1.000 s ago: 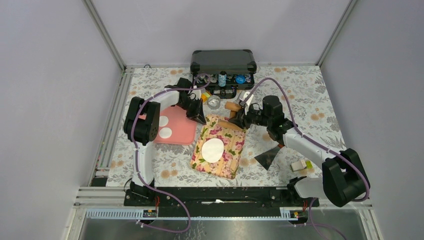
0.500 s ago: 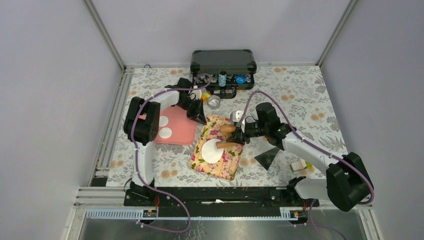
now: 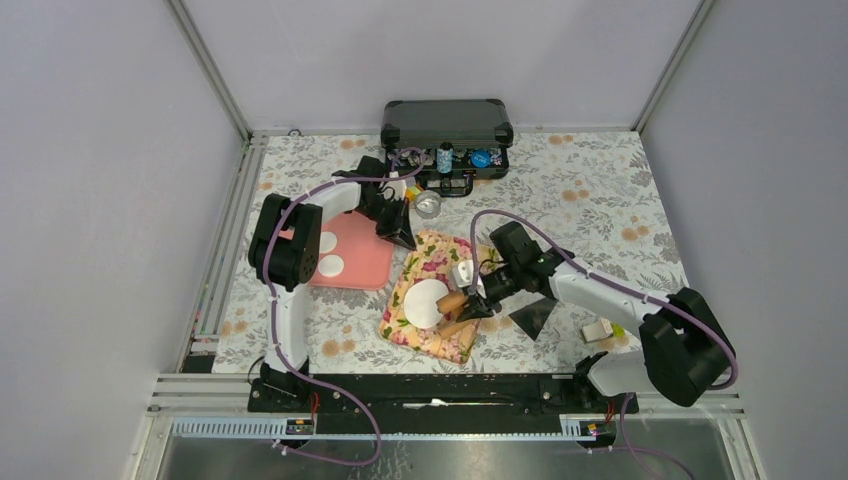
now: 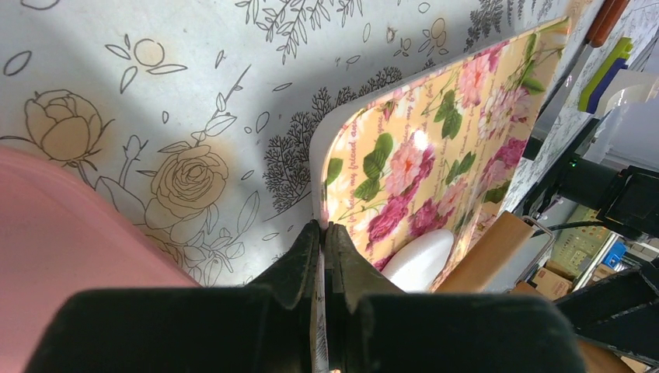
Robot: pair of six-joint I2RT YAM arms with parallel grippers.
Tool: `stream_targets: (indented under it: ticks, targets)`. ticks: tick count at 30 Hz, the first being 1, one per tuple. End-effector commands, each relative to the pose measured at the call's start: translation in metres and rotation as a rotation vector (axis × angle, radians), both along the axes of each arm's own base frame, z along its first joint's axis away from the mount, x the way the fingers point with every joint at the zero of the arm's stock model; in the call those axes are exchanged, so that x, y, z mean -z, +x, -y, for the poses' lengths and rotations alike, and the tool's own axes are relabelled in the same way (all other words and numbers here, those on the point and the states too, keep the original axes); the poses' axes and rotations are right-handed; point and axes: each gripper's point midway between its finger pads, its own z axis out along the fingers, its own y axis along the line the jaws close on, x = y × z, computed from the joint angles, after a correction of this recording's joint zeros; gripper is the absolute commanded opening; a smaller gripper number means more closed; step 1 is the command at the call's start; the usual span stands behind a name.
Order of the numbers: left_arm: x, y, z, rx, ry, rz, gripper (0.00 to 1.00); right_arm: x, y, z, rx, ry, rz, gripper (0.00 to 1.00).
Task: Roll out the dumpling wrappers from the dough
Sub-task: Flatten out the dough on the work surface.
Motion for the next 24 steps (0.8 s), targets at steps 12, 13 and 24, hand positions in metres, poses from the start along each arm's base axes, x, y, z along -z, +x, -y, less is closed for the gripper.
stream_targets:
  ticks: [12, 13, 24]
  targets:
    - [0.0, 0.009, 0.0, -0.024, 0.059, 0.02, 0.0, 0.003, 0.098, 0.0, 0.293, -0.113, 0.377, 0.0]
    - [0.002, 0.009, -0.002, -0.031, 0.076, 0.014, 0.0, -0.001, 0.109, 0.001, 0.329, -0.11, 0.406, 0.0]
    - [-0.014, 0.02, -0.023, -0.097, 0.299, 0.007, 0.0, -0.064, 0.161, 0.014, 0.611, 0.069, 0.288, 0.0]
